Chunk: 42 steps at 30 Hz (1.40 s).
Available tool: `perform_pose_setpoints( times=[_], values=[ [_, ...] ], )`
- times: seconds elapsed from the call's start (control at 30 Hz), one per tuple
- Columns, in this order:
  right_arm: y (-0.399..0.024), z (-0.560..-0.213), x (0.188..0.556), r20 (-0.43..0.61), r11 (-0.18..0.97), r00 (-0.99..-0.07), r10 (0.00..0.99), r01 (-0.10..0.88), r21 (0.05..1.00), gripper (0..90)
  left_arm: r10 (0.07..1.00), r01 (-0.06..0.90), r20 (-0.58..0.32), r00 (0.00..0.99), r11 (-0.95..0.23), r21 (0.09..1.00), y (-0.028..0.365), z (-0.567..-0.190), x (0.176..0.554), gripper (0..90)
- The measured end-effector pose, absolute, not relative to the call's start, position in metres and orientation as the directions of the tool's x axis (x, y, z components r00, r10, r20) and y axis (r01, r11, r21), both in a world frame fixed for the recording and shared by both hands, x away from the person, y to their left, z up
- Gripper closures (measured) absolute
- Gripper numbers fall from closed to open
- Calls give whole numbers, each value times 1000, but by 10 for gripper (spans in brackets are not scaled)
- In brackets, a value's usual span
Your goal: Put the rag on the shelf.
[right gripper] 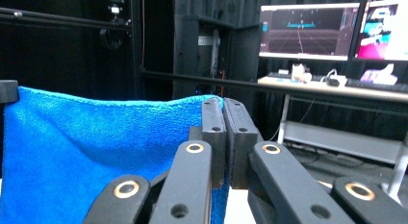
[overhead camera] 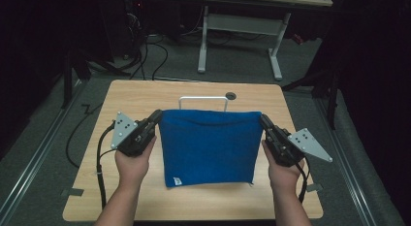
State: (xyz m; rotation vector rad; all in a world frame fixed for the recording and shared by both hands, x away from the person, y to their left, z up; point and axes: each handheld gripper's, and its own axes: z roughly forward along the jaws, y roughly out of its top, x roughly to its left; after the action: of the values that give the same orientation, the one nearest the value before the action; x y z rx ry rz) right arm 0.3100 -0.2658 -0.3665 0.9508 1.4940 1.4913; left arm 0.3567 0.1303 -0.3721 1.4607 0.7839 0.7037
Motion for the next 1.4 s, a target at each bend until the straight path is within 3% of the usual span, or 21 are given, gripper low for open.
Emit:
perform_pose_setpoints(
  times=[0.63, 1.0, 1.4],
  values=[
    [-268, -334, 330, -41, 20, -378, 925, -59, 998, 888, 830, -2, 33, 557, -38, 999, 127, -335, 383, 889],
    [-263, -327, 353, -36, 19, -369, 929, -49, 999, 888, 840, -6, 46, 540, -51, 999, 129, -326, 405, 889],
    [-252, -321, 389, -45, 35, -364, 930, -33, 999, 888, 862, -38, 118, 493, -114, 993, 133, -310, 439, 889]
  ],
)
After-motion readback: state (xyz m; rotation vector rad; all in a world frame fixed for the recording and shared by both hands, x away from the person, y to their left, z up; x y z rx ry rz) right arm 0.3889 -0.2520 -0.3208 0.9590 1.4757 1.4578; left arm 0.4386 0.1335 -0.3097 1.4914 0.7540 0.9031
